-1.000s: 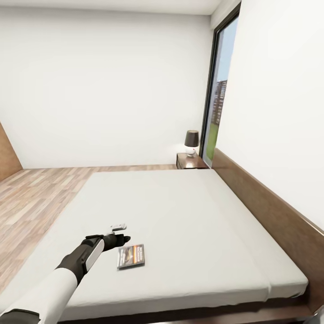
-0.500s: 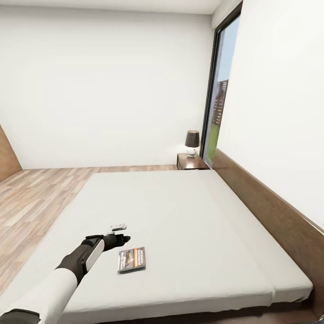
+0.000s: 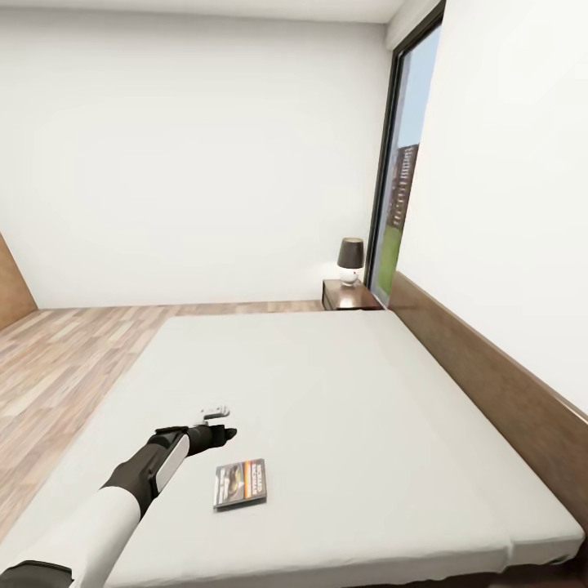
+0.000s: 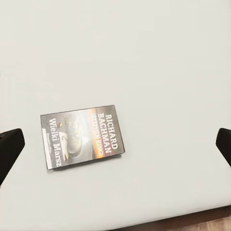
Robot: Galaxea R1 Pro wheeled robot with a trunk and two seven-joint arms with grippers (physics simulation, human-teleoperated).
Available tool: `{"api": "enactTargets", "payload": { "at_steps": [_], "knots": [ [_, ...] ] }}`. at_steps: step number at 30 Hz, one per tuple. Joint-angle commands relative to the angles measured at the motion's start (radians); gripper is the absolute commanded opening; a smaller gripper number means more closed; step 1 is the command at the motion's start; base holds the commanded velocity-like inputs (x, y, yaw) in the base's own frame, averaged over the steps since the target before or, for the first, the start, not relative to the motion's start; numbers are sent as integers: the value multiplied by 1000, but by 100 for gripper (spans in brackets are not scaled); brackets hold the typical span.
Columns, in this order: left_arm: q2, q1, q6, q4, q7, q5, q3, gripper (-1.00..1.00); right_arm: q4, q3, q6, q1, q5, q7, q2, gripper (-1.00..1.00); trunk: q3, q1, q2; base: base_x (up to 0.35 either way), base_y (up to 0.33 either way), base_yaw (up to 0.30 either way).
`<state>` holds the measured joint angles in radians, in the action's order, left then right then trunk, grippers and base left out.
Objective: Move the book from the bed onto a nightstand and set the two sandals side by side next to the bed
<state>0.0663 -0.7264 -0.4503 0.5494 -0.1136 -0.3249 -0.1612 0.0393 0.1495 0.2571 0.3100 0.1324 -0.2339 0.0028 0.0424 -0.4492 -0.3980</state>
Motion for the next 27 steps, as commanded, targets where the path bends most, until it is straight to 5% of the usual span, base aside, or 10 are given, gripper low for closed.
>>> {"api": "enactTargets", "payload": {
  "at_steps": [1,27],
  "knots": [
    [1,-1,-4,1,0,-4,-5,100,-1,9,4,0,10,-3,0,100,2,-1,-2,71,20,0],
    [1,-2,-2,1,22,-9,3,100,-1,10,4,0,10,-2,1,100,2,-1,-2,69,39,0]
  ]
}}
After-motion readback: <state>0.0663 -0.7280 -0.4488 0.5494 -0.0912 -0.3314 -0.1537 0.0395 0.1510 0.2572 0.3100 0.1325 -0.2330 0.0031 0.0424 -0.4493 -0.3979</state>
